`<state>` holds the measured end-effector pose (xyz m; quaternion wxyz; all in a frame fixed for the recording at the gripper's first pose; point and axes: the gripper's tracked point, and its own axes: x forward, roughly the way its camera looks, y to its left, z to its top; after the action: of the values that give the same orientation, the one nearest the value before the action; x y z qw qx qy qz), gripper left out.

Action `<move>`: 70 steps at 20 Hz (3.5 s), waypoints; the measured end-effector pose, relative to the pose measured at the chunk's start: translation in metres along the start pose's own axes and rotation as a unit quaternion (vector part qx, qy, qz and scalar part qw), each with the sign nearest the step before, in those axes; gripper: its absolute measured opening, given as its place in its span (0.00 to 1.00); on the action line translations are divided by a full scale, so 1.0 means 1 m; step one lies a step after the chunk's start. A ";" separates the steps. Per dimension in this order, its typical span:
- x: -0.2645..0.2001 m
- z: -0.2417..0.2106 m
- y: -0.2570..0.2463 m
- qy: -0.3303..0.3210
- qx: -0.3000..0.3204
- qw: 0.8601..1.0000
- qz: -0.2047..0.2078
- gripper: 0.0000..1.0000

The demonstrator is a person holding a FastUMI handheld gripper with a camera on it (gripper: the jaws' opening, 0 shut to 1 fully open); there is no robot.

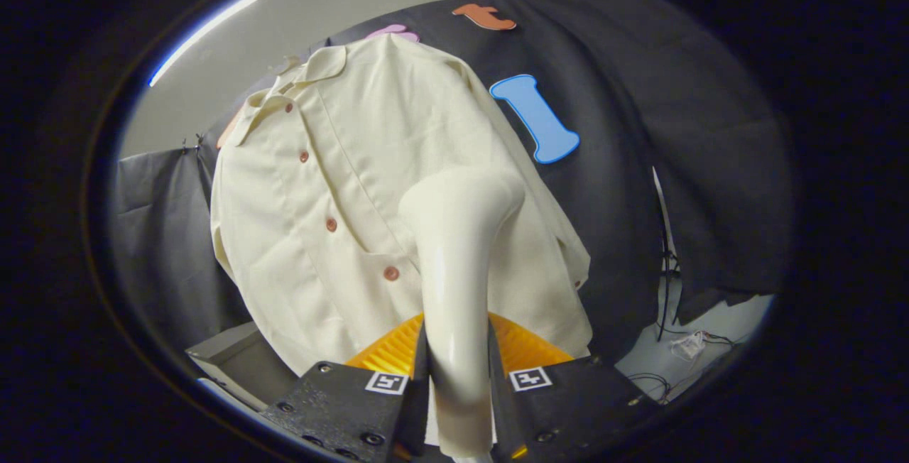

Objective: Iron the clothes twice with a garment steamer, once on the left side and once on the right side.

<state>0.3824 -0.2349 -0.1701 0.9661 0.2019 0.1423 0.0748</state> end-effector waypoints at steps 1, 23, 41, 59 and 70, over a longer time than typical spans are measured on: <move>-0.001 -0.006 -0.004 0.002 0.006 1.000 0.000 0.38; -0.037 -0.149 -0.084 0.091 0.028 0.995 -0.024 0.38; -0.134 -0.083 0.063 0.022 -0.022 0.998 0.061 0.37; -0.257 -0.044 0.278 -0.066 -0.139 0.983 0.102 0.37; -0.289 -0.090 0.344 -0.107 -0.176 0.976 0.075 0.38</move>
<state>0.0509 0.0520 -0.0367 0.9878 0.0455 0.0069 0.1489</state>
